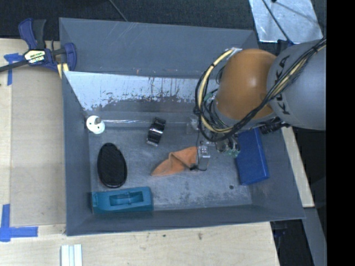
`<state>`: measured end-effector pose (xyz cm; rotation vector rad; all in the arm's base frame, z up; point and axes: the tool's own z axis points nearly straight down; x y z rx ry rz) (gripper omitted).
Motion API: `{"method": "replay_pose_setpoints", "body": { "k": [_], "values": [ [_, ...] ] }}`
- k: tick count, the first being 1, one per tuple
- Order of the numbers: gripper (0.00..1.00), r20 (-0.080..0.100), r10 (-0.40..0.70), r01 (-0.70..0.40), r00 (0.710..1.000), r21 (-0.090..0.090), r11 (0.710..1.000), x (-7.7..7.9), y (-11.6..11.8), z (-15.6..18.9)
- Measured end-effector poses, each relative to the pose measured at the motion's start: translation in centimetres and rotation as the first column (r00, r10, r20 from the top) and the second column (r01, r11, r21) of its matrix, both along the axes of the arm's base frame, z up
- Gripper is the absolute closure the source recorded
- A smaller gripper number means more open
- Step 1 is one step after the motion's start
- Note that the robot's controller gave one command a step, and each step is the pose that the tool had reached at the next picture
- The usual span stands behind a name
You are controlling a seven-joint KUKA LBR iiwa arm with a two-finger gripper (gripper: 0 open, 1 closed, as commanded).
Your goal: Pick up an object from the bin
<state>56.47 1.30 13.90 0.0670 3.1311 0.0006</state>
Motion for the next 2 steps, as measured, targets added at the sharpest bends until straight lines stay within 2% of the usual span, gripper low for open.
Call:
{"method": "replay_pose_setpoints", "body": {
  "k": [1,2],
  "values": [
    [0.00,-0.007,0.026,-0.026,1.000,0.000,1.000,-1.4,-1.5,-3.8],
    [1.00,-0.003,-0.030,0.030,1.000,0.000,1.000,-0.1,-1.0,-6.8]
  ]
}}
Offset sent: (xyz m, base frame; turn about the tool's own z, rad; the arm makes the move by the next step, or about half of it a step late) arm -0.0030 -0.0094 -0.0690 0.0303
